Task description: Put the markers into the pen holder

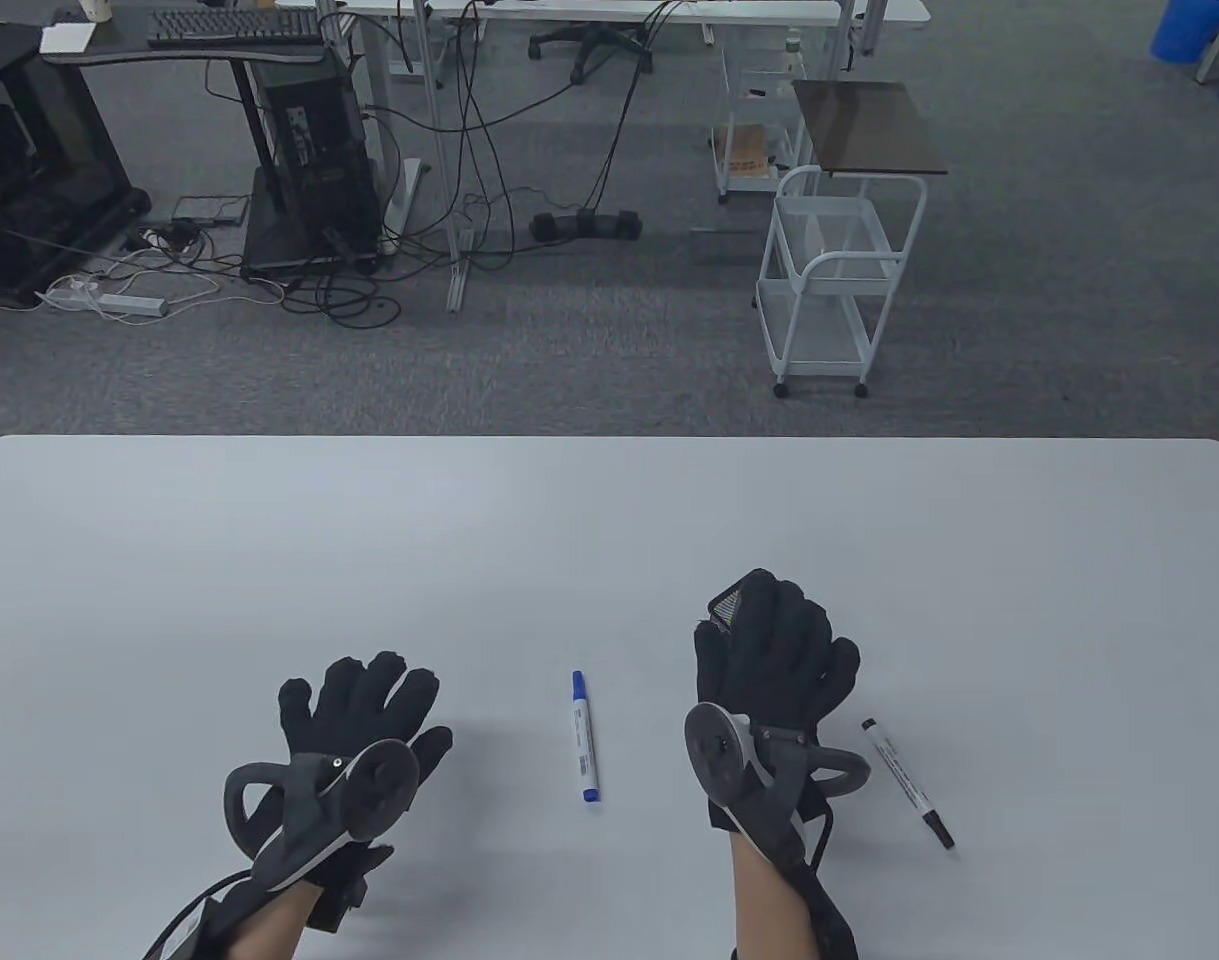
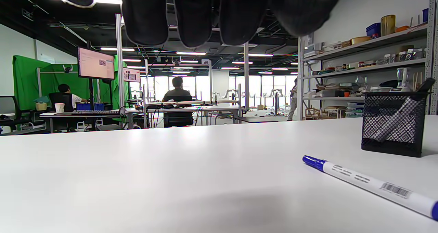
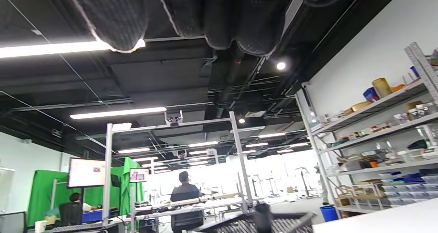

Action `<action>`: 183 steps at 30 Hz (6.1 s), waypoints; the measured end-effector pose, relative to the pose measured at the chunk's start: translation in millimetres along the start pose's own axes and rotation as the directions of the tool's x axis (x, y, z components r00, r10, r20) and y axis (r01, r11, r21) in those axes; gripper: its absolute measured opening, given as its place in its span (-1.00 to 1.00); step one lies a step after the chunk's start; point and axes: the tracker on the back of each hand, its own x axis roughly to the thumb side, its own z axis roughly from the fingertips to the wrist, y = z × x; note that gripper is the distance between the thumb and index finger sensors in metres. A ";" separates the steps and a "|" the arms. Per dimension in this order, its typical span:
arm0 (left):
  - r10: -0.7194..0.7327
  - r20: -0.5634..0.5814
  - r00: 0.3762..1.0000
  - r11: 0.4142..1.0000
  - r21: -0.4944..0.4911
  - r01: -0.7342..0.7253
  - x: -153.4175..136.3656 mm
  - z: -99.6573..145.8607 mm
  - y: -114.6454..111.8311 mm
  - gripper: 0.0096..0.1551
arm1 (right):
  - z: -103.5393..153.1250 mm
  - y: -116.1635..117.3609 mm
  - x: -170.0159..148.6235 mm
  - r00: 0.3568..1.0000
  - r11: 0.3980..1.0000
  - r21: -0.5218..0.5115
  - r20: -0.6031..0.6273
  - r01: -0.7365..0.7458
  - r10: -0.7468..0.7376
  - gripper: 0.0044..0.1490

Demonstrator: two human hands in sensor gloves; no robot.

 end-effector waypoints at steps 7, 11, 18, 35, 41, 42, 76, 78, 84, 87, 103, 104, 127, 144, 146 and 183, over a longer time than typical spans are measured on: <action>0.008 0.000 1.000 1.000 0.009 -0.008 -0.7 0.5 0.6 -0.30 | 6.7 -24.7 25.5 0.992 0.994 0.034 0.068 0.107 -0.110 -0.03; 0.015 0.004 1.000 1.000 0.011 -0.015 -0.8 1.1 1.0 -0.30 | 13.6 -20.3 42.3 0.982 0.981 0.123 0.095 0.153 -0.165 -0.03; 0.011 -0.002 1.000 1.000 0.015 -0.011 -1.8 2.4 1.6 -0.30 | 27.6 24.1 69.9 0.976 0.894 0.424 0.083 0.148 -0.202 -0.05; 0.008 -0.012 1.000 1.000 0.013 -0.008 -3.3 2.6 3.0 -0.31 | 67.1 109.3 87.5 0.999 0.595 0.804 0.041 -0.017 -0.026 -0.05; 0.008 -0.010 1.000 1.000 0.009 -0.008 -2.4 2.4 2.8 -0.31 | 71.9 117.6 87.1 0.998 0.580 0.812 0.057 -0.062 0.027 -0.08; 0.007 -0.009 1.000 1.000 0.009 -0.007 -2.2 2.3 2.8 -0.31 | 72.5 118.0 87.4 0.998 0.578 0.814 0.057 -0.063 0.029 -0.08; -0.003 -0.010 1.000 1.000 -0.003 0.003 1.9 1.3 3.2 -0.31 | 56.1 98.0 81.0 1.000 0.663 0.749 0.010 -0.003 -0.007 -0.36; 0.002 -0.012 1.000 1.000 -0.003 -0.002 1.2 1.1 3.3 -0.31 | 47.7 86.2 76.4 0.997 0.673 0.737 -0.036 0.068 -0.062 -0.35; 0.003 -0.011 1.000 1.000 -0.001 -0.003 0.9 1.2 3.4 -0.31 | 26.4 50.0 60.9 0.982 0.760 0.622 -0.111 0.190 -0.155 -0.35; 0.003 -0.009 1.000 1.000 0.001 -0.003 1.0 1.3 3.2 -0.31 | 19.3 34.6 52.6 0.977 0.812 0.543 -0.123 0.214 -0.175 -0.36; -0.005 -0.010 1.000 1.000 0.000 0.005 1.1 1.7 2.8 -0.31 | -1.3 -9.9 -13.8 0.963 0.971 0.140 -0.216 0.192 -0.159 -0.41; -0.003 -0.010 1.000 1.000 0.000 0.003 1.1 1.7 2.9 -0.31 | -1.7 -9.8 -16.9 0.963 0.974 0.131 -0.223 0.185 -0.153 -0.41; -0.008 -0.002 1.000 1.000 -0.010 0.008 3.6 2.2 1.8 -0.31 | -7.4 23.5 -47.3 0.965 0.992 0.126 -0.261 0.001 0.032 -0.42; -0.018 -0.004 1.000 0.999 -0.029 0.018 4.4 1.1 0.9 -0.32 | -5.1 50.4 -49.7 0.972 0.989 0.146 -0.229 -0.026 0.059 -0.31; -0.020 -0.001 1.000 0.999 -0.032 0.020 4.3 1.1 1.1 -0.32 | -5.1 50.6 -49.7 0.973 0.989 0.147 -0.226 -0.022 0.055 -0.29; 0.002 -0.001 1.000 1.000 -0.019 -0.002 3.9 1.9 2.9 -0.32 | -6.1 -17.8 -106.1 0.967 0.943 0.313 -0.183 -0.113 0.177 -0.02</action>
